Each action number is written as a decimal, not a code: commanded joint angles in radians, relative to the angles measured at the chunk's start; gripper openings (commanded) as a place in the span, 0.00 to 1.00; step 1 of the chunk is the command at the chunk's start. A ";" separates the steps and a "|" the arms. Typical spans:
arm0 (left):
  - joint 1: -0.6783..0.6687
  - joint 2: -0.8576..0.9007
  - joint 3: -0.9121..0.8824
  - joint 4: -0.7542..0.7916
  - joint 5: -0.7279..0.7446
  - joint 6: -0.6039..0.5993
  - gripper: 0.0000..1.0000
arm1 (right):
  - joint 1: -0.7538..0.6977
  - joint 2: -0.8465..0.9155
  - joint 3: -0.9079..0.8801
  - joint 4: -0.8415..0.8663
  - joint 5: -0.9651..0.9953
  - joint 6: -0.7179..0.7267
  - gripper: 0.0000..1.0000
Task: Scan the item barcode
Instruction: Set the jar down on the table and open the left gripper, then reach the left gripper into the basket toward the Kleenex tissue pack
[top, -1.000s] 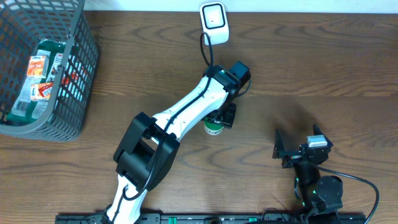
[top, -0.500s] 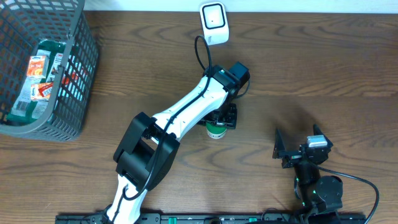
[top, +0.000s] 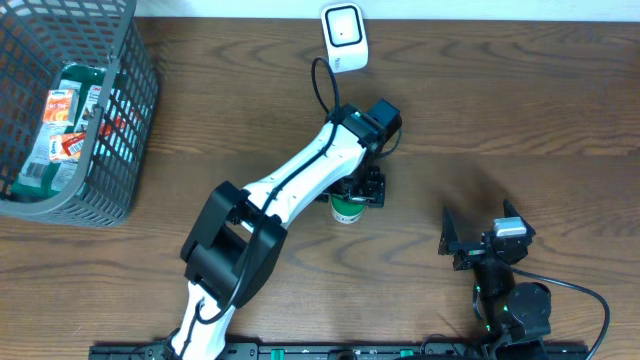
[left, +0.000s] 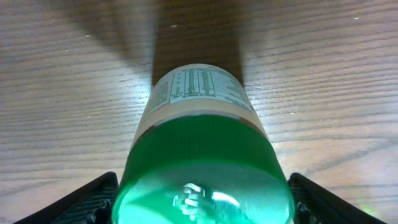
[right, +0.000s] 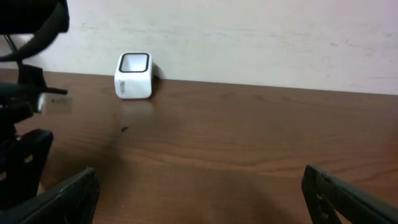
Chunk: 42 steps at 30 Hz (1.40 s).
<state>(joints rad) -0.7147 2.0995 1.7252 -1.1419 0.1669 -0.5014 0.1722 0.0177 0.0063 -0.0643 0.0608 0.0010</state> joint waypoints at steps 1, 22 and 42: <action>0.024 -0.107 0.040 -0.005 -0.002 -0.005 0.86 | -0.004 0.000 -0.001 -0.004 0.010 0.017 0.99; 0.916 -0.631 0.237 0.044 -0.127 0.012 0.85 | -0.004 0.000 -0.001 -0.004 0.009 0.017 0.99; 1.196 -0.216 0.237 0.107 -0.179 -0.045 0.86 | -0.004 0.000 -0.001 -0.004 0.010 0.017 0.99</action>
<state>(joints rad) 0.4774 1.8439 1.9533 -1.0393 0.0383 -0.5064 0.1722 0.0177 0.0063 -0.0643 0.0608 0.0010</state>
